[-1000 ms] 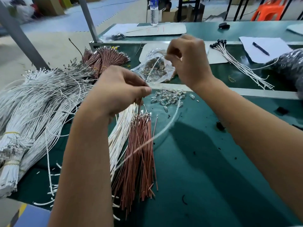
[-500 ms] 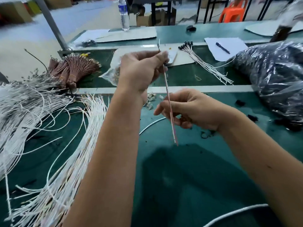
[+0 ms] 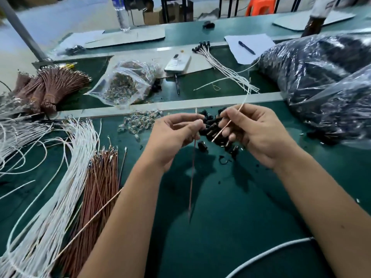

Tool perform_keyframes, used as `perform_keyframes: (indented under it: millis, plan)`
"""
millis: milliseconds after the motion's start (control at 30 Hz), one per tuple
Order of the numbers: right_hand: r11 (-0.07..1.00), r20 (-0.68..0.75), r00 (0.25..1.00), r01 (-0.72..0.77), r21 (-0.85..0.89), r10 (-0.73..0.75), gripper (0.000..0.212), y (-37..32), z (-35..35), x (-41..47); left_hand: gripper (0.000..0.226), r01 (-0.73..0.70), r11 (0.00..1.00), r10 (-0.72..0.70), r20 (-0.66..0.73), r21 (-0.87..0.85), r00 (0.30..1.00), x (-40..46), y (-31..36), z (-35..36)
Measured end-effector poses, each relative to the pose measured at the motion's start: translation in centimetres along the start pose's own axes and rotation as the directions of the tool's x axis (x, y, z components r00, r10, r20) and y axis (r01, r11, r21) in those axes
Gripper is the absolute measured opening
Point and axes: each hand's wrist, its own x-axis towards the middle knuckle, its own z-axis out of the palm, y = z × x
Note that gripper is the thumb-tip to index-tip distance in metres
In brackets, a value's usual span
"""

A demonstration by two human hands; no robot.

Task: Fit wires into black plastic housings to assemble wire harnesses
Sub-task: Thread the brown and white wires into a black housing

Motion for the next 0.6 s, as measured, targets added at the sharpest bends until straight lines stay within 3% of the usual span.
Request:
perform_keyframes:
  millis: [133,267,600]
  plan:
    - [0.995,-0.089,0.991,0.099,0.024,-0.097,0.013,0.9,-0.3,-0.1,0.023,-0.037,0.991,0.028,0.076,0.131,0.997,-0.2,-1.8,-0.5]
    - [0.987,-0.144,0.977,0.147,-0.07,-0.156,0.014,1.4,-0.1,-0.4,0.03,-0.064,0.992,0.052,0.11,0.112,0.993,-0.2,-2.3,-0.8]
    - [0.978,-0.096,0.979,0.165,-0.128,-0.177,0.012,1.6,0.6,-0.7,0.037,-0.065,0.992,0.046,0.168,0.106,0.985,-0.2,-2.2,-0.8]
